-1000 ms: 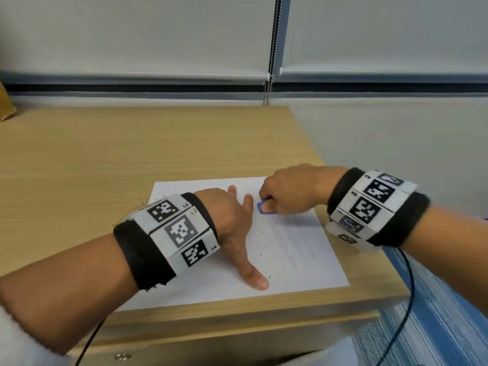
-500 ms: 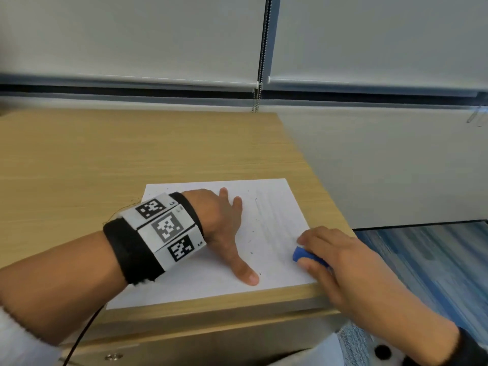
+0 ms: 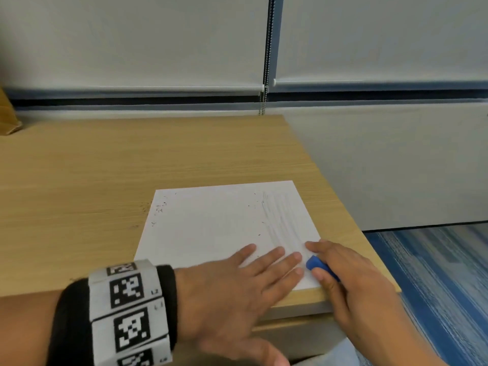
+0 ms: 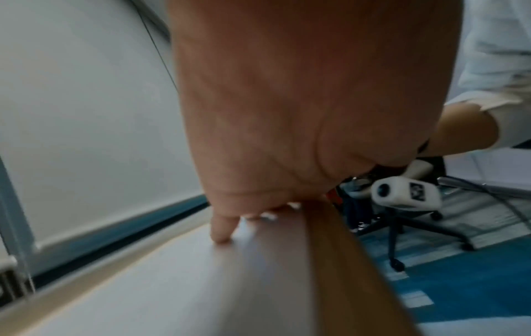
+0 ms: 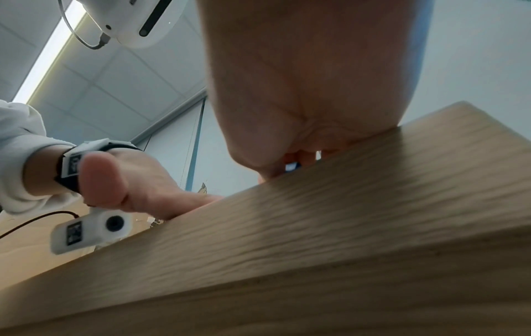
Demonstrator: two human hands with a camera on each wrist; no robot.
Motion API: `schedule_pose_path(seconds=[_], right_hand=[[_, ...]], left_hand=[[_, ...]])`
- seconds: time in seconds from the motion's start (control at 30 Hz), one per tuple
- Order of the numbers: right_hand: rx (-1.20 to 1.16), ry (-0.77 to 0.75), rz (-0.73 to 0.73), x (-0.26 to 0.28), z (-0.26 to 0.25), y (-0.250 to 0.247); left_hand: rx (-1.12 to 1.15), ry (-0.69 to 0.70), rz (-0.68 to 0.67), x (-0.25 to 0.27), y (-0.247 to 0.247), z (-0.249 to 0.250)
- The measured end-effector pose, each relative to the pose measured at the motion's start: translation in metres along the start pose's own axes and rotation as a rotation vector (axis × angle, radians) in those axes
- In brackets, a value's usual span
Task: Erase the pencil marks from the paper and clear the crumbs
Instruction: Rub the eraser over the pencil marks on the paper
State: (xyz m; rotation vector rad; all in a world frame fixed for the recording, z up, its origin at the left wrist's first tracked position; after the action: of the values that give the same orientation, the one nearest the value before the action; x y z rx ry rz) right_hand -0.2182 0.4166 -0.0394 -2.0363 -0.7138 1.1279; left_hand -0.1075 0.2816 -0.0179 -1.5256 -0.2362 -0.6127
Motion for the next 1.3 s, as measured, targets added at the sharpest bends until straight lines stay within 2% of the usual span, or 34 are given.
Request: schedule_pose_path(seconds=[0.1,0.23,0.3,0.33,0.37,0.43,0.5,0.53,0.6,0.73,0.8,0.87,0.93,1.0,1.07,1.13,1.3], right_hand=[[-0.028,-0.001,0.003,0.0,0.0,0.0],[-0.066,0.003,0.016,0.003,0.005,0.002],[-0.063,0.0,0.018,0.003,0.005,0.002],[-0.058,0.0,0.016,0.003,0.004,0.002],[-0.056,0.003,0.012,0.003,0.003,0.002],[-0.058,0.0,0.022,0.003,0.004,0.002],[-0.053,-0.017,0.051,0.003,0.004,0.002],[-0.048,-0.027,0.061,0.003,0.003,0.001],[-0.035,-0.04,0.058,0.002,0.002,0.0],[-0.036,-0.022,0.037,0.002,0.003,0.001],[-0.036,-0.01,0.037,0.002,0.004,0.001],[-0.033,-0.014,0.045,0.002,0.005,0.002],[-0.033,-0.021,0.062,0.001,0.005,0.002],[-0.027,-0.031,0.068,0.001,0.004,0.001],[-0.019,-0.043,0.065,-0.001,0.002,0.001],[-0.029,-0.045,0.072,-0.001,0.003,0.001],[-0.056,-0.017,0.062,0.002,0.008,0.003]], left_hand=[[0.021,-0.07,-0.033,0.004,0.004,-0.007],[0.106,-0.349,-0.13,0.02,0.006,-0.042],[0.144,-0.485,-0.127,0.026,0.004,-0.056],[0.13,-0.506,-0.104,0.025,0.002,-0.056],[0.084,-0.474,-0.071,0.023,0.0,-0.051],[-0.011,-0.28,-0.024,0.013,-0.005,-0.028],[0.008,-0.089,-0.035,0.005,-0.004,-0.004],[0.036,-0.059,-0.053,0.004,-0.001,-0.001],[0.073,-0.145,-0.095,0.008,0.004,-0.013],[0.187,-0.537,-0.173,0.019,-0.005,-0.06],[0.222,-0.614,-0.138,0.01,-0.023,-0.074],[0.212,-0.548,-0.044,-0.014,-0.042,-0.075],[0.185,-0.407,0.01,-0.042,-0.053,-0.067],[0.14,-0.297,-0.008,-0.063,-0.052,-0.059],[0.132,-0.289,-0.019,-0.07,-0.043,-0.06],[0.164,-0.379,-0.025,-0.061,-0.035,-0.073],[0.261,-0.786,-0.135,-0.016,-0.031,-0.119]])
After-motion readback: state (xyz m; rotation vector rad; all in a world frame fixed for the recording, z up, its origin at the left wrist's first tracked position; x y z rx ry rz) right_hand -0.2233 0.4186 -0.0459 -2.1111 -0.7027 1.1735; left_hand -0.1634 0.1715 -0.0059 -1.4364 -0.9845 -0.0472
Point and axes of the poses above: each hand's wrist, its own x-axis away from the middle knuckle, its own y-axis out of the palm, z = x × y, the point moved 4 cm from there along -x, towards the middle knuckle
